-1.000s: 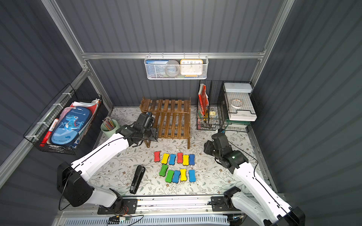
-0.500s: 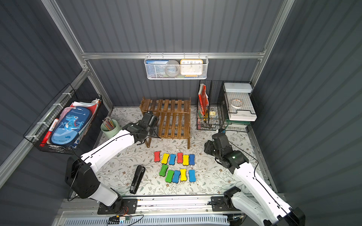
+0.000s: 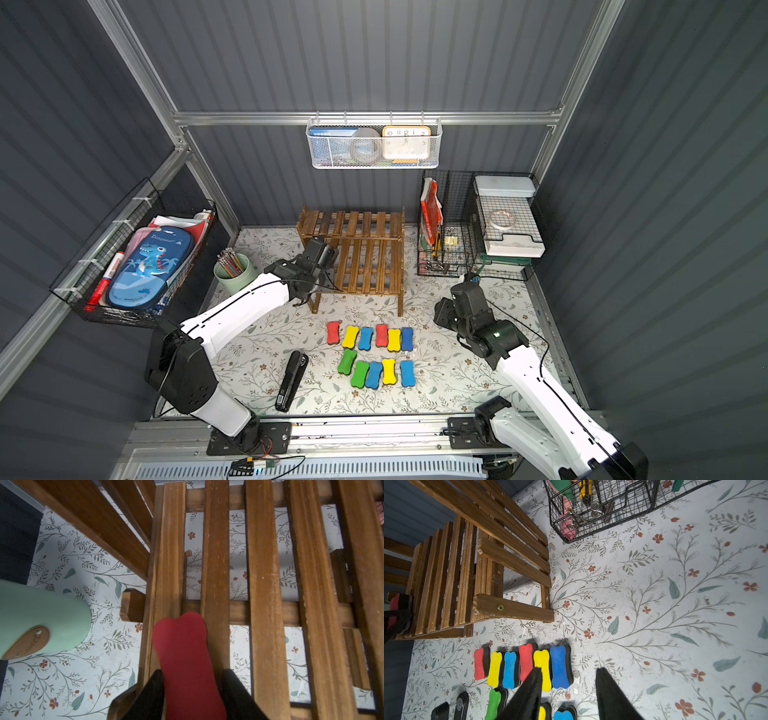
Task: Remove the whiteboard erasers from the shelf
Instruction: Pick up the whiteboard eraser from the shelf.
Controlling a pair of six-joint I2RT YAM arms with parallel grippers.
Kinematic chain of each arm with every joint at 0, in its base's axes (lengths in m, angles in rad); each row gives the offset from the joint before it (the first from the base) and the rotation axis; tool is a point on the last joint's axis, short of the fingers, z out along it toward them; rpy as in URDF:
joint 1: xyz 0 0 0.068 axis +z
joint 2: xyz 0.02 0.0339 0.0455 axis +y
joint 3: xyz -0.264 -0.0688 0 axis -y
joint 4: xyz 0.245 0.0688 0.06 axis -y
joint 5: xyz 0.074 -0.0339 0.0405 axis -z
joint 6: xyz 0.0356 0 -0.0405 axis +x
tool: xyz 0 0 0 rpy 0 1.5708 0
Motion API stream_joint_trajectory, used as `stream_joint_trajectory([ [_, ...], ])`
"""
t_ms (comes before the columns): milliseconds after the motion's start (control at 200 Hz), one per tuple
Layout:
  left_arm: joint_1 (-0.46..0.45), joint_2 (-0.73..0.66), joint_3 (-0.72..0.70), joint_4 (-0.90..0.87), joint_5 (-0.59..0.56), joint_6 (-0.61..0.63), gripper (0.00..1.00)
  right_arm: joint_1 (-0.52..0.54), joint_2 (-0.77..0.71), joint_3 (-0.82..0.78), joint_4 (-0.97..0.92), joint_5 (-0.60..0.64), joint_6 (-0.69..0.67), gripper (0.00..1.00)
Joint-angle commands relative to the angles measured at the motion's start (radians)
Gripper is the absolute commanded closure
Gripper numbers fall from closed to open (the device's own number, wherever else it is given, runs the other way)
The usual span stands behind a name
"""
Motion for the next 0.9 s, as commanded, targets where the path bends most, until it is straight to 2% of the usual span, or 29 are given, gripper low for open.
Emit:
stream_joint_trajectory([
  [0,0.008,0.01,0.019,-0.007,0.011,0.008,0.57,-0.007,-0.012,0.015,-0.013,0.012,-0.011,0.53],
  [235,0.004,-0.097,0.046,-0.032,0.032,0.021,0.59,-0.007,-0.014,0.015,-0.013,0.012,-0.008,0.53],
  [380,-0.064,-0.221,-0.022,-0.077,0.029,-0.015,0.59,-0.008,-0.014,0.014,-0.008,0.01,-0.007,0.53],
  [515,-0.189,-0.319,-0.123,-0.158,-0.019,-0.135,0.6,-0.009,-0.011,0.011,-0.002,0.003,-0.004,0.53],
  [730,-0.402,-0.408,-0.341,-0.167,-0.003,-0.416,0.62,-0.013,-0.009,0.01,0.006,-0.003,-0.001,0.53],
  [895,-0.45,-0.389,-0.464,-0.109,0.051,-0.528,0.62,-0.013,-0.009,0.009,0.007,-0.005,-0.001,0.53],
])
